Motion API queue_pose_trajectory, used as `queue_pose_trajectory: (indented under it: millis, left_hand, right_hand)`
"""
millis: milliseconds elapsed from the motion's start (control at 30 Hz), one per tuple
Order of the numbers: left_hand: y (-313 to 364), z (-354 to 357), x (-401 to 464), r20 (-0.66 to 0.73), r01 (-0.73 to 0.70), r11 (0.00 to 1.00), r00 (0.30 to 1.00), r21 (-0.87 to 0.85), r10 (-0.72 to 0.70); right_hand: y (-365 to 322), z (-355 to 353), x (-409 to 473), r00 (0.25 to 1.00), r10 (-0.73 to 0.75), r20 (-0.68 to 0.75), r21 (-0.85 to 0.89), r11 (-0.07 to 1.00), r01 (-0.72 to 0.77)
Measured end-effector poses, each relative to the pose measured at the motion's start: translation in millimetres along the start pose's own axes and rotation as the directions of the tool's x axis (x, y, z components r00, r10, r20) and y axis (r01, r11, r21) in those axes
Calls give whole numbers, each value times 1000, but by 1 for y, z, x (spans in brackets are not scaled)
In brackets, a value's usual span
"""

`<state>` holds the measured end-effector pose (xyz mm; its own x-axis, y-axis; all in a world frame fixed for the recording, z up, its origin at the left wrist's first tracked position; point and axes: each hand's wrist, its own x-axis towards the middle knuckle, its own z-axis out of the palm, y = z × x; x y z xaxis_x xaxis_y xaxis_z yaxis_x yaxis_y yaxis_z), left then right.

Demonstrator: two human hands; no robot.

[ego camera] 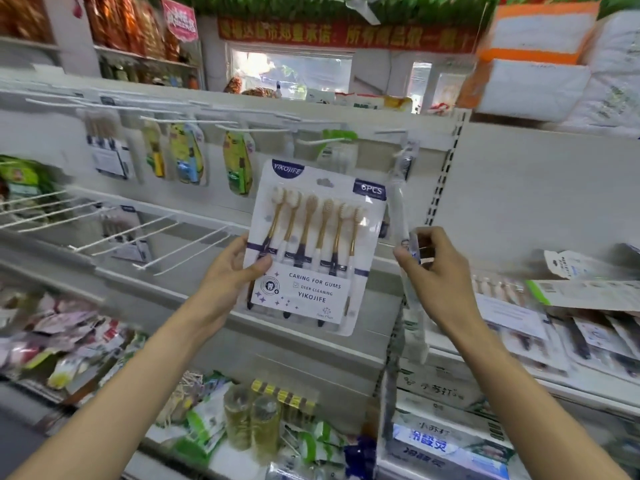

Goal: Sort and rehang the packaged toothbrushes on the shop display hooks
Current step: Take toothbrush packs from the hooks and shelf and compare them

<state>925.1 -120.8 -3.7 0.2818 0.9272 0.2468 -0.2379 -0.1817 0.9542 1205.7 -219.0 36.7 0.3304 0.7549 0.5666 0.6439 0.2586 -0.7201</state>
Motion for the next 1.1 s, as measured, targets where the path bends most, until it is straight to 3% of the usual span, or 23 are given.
queue_pose_trajectory:
  millis: [233, 533, 1100]
  left_hand:
    - [25, -104, 8, 35, -22, 1000, 999, -11, 22]
    - [27, -201, 21, -84, -10, 996, 997, -91, 2]
    - [7, -241, 31, -171, -40, 999, 985, -18, 36]
  right_hand:
    - [-50, 96, -8, 1000, 18, 0, -6, 1000, -18]
    - [-91, 181, 5, 1000, -2, 6, -7, 1000, 2]
    - [-117, 221, 34, 996, -86, -14, 112, 990, 87]
